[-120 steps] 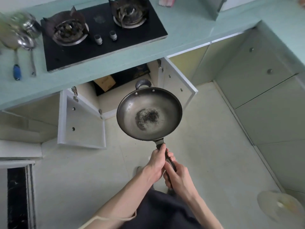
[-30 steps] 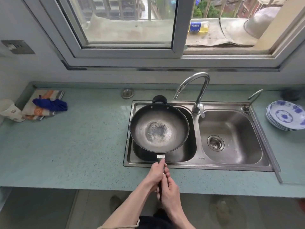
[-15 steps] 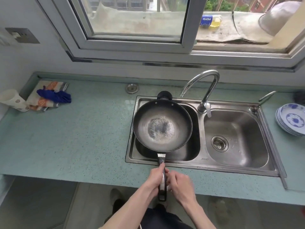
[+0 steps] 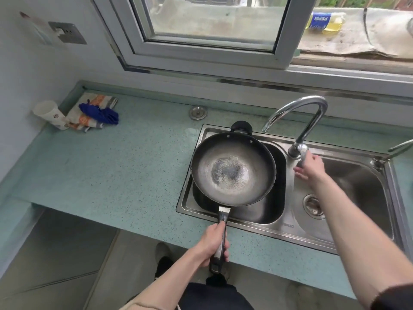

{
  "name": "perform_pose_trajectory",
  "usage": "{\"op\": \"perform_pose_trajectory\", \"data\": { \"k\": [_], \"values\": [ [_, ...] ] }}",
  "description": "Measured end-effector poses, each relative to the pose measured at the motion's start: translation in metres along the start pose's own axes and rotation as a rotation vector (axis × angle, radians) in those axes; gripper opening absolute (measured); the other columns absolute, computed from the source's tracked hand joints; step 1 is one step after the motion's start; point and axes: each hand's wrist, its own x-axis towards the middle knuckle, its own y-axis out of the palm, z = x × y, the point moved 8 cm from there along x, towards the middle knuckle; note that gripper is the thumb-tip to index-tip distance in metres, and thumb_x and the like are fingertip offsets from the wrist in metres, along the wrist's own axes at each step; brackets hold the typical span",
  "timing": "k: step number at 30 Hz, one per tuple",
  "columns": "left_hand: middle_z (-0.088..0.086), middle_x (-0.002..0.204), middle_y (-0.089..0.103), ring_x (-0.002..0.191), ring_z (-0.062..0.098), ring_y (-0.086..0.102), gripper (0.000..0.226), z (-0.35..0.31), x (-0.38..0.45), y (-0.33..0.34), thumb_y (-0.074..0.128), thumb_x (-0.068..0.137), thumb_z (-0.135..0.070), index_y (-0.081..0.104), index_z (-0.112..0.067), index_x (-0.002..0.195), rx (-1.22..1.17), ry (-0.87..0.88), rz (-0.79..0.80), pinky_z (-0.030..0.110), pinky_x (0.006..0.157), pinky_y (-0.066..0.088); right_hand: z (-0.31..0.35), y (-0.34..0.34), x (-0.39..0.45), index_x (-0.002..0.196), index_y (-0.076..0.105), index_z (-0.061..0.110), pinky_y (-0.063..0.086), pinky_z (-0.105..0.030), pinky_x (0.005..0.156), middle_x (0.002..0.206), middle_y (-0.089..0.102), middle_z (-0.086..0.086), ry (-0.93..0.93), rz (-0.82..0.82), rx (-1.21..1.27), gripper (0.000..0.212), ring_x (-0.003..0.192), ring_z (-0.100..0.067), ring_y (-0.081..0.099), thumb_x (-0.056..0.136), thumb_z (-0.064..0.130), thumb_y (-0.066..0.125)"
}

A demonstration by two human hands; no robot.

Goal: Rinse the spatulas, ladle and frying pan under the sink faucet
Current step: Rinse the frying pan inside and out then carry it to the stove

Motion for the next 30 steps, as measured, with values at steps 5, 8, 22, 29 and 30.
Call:
{"op": "perform_pose_trajectory", "data": {
  "k": [5, 8, 22, 29, 30],
  "values": [
    [0.003, 0.060, 0.053, 0.046, 0.017, 0.045, 0.033, -0.002, -0.003, 0.000, 0.036, 0.109, -0.040, 0.047, -0.010, 0.097, 0.003, -0.011, -0.069, 0.031, 0.046, 0.046, -0.002, 0.009, 0.033, 0.091, 0.058, 0.009, 0.023, -0.016, 0.033, 0.051, 0.038, 0.004, 0.025, 0.039, 0.077, 0.041, 0.032, -0.005, 0.031, 0.106, 0.046, 0.048],
    [0.003, 0.060, 0.052, 0.046, 0.017, 0.045, 0.032, -0.003, -0.004, 0.004, 0.036, 0.109, -0.039, 0.047, -0.011, 0.097, -0.011, -0.016, -0.052, 0.031, 0.045, 0.046, -0.001, 0.007, 0.034, 0.078, 0.049, 0.016, 0.018, -0.014, 0.032, 0.046, 0.035, 0.006, 0.031, 0.026, 0.079, 0.041, 0.029, -0.004, 0.026, 0.107, 0.045, 0.046],
    [0.004, 0.061, 0.048, 0.046, 0.017, 0.044, 0.030, -0.006, -0.009, 0.011, 0.039, 0.108, -0.037, 0.047, -0.010, 0.098, -0.090, -0.024, -0.024, 0.030, 0.049, 0.045, 0.011, 0.004, 0.028, 0.076, 0.048, 0.015, 0.019, -0.015, 0.032, 0.056, 0.034, 0.000, 0.013, -0.026, 0.036, 0.043, 0.030, -0.006, 0.027, 0.108, 0.043, 0.043],
    [0.007, 0.068, 0.059, 0.052, 0.019, 0.052, 0.031, 0.001, -0.008, 0.008, 0.054, 0.104, -0.033, 0.059, -0.003, 0.099, -0.127, 0.023, 0.051, 0.035, 0.056, 0.052, -0.056, 0.004, -0.016, 0.075, 0.051, 0.021, 0.035, -0.026, 0.046, 0.073, 0.055, -0.009, 0.038, -0.168, 0.074, 0.042, 0.055, -0.021, 0.047, 0.092, 0.055, 0.032],
    [0.008, 0.069, 0.060, 0.052, 0.020, 0.053, 0.033, 0.001, -0.009, 0.007, 0.052, 0.105, -0.036, 0.056, -0.004, 0.099, -0.117, 0.036, 0.060, 0.036, 0.057, 0.054, -0.087, 0.011, -0.011, 0.076, 0.052, 0.022, 0.035, -0.028, 0.052, 0.077, 0.056, -0.009, 0.030, -0.113, 0.051, 0.042, 0.063, -0.024, 0.051, 0.088, 0.056, 0.031]
  ]
}}
